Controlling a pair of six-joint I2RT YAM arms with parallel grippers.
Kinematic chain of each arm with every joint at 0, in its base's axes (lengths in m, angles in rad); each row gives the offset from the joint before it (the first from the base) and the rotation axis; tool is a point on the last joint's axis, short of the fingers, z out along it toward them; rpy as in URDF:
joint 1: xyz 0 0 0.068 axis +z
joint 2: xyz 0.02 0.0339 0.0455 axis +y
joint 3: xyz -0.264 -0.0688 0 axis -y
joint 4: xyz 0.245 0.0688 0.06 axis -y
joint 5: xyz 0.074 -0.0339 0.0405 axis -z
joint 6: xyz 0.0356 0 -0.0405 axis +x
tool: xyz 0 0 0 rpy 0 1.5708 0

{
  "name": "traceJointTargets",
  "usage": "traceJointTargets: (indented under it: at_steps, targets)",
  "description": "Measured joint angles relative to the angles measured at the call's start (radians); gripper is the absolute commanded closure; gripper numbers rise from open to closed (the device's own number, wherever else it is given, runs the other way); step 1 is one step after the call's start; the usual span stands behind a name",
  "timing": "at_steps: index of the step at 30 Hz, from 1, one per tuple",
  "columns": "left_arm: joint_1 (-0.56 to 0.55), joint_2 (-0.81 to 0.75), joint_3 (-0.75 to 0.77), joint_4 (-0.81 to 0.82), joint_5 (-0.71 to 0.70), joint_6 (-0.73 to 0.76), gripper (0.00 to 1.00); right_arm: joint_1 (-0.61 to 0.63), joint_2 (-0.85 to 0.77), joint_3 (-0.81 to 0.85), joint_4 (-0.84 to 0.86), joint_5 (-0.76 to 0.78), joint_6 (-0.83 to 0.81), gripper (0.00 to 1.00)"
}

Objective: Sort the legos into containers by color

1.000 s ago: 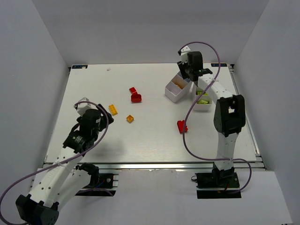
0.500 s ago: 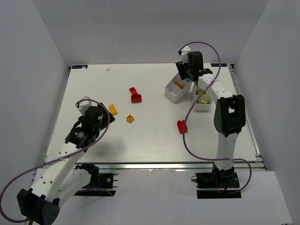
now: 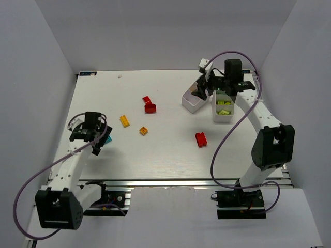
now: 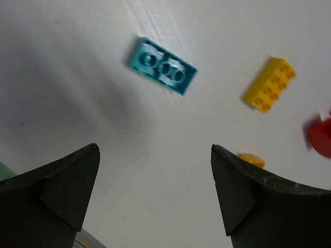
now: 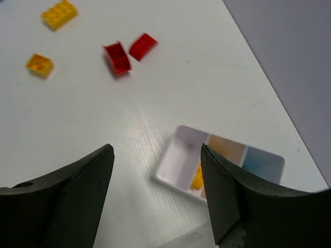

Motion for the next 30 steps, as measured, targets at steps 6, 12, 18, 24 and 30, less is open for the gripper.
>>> traceJointTargets:
  at_steps: [6,12,18,24,30]
  targets:
    - [0.197,0.140,0.000,-0.005,0.074,-0.116,0.03,0.021,-0.046,-0.090,0.009,-0.161,-0.037,0.25]
    - [0.234,0.332,0.037,0.092,0.127,-0.240,0.04,0.019,-0.045,-0.145,0.005,-0.201,-0.037,0.24]
    - [0.239,0.511,0.090,0.183,0.165,-0.328,0.10,0.016,-0.068,-0.205,0.012,-0.205,-0.039,0.24]
    - [0.245,0.560,0.097,0.211,0.180,-0.390,0.31,-0.009,-0.099,-0.221,0.017,-0.209,-0.036,0.24]
    - [0.252,0.572,0.081,0.250,0.201,-0.414,0.57,-0.031,-0.116,-0.221,0.020,-0.228,-0.024,0.24]
